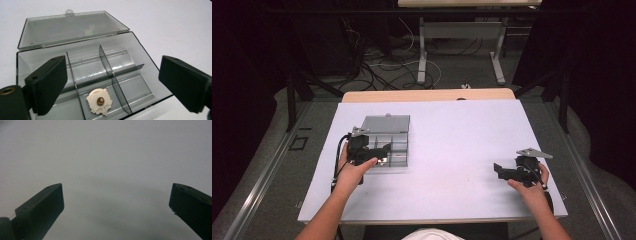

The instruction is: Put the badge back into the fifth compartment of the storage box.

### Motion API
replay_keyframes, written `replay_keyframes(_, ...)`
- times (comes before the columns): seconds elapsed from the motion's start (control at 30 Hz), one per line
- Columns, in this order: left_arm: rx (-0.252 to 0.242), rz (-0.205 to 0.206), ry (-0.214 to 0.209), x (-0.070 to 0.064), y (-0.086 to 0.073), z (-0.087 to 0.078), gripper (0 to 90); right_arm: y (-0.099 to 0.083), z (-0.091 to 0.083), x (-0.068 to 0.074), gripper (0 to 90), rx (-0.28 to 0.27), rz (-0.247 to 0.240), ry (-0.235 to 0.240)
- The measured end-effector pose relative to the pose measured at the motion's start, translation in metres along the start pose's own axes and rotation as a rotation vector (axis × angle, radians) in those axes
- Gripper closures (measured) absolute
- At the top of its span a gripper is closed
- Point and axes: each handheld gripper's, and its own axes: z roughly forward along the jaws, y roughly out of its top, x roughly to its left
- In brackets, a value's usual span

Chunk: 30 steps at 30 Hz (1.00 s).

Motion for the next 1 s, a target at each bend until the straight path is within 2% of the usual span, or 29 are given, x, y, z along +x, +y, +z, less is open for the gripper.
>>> replay_keyframes(0.2,0.009,0.061,-0.013,-0.001,0.001,-0.004,0.4,0.0,-0.001,-0.001,0.0,-0.005,0.008,-0.003)
replay_keyframes(0.3,-0.005,0.054,-0.017,-0.002,0.001,-0.006,0.4,0.0,-0.001,-0.001,0.0,-0.005,0.016,-0.006)
replay_keyframes(0.33,0.003,0.06,-0.021,-0.001,0.001,-0.008,0.4,0.0,-0.002,-0.001,0.0,-0.001,0.015,-0.002)
replay_keyframes(0.5,-0.02,0.064,-0.026,0.0,0.002,-0.017,0.4,0.001,-0.002,-0.002,0.0,-0.006,0.02,-0.003)
replay_keyframes(0.7,-0.048,0.076,-0.014,0.005,0.001,-0.03,0.4,0.001,-0.002,-0.002,0.0,-0.01,0.027,-0.007)
replay_keyframes(1.0,-0.082,0.023,0.005,0.023,-0.006,-0.046,0.4,0.001,-0.004,-0.003,0.0,-0.013,0.04,-0.013)
